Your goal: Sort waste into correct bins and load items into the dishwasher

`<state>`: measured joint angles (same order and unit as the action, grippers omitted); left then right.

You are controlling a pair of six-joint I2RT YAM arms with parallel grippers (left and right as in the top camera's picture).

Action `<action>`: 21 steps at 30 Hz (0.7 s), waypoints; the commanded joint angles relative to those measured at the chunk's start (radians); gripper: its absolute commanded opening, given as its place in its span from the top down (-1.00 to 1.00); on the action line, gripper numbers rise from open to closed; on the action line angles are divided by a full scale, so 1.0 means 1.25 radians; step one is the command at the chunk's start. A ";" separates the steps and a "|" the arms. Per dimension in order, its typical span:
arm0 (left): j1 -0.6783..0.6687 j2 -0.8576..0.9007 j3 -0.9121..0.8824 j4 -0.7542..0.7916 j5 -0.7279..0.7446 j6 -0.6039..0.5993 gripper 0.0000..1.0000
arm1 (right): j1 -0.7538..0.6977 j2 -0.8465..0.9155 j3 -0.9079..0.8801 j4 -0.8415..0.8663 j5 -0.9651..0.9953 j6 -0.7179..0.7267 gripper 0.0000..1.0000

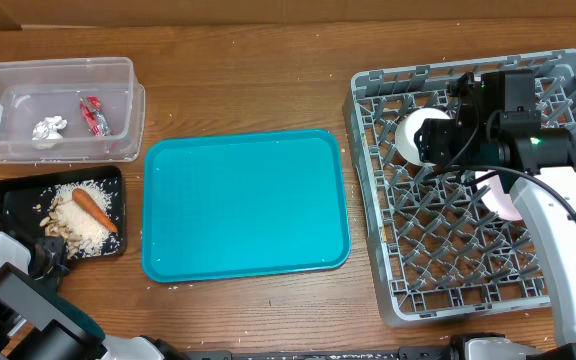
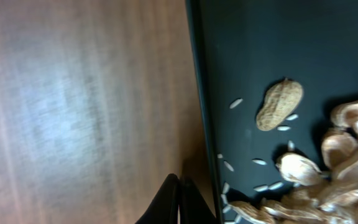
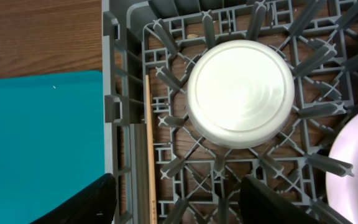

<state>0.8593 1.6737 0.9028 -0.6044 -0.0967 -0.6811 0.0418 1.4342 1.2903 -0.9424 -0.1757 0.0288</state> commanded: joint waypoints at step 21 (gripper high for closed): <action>0.002 0.005 -0.005 0.112 0.203 0.060 0.92 | 0.002 -0.002 0.021 -0.009 0.003 -0.002 -0.30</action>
<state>0.8593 1.6741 0.9024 -0.4820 0.0891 -0.6476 0.0418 1.4342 1.2903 -0.9554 -0.1757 0.0296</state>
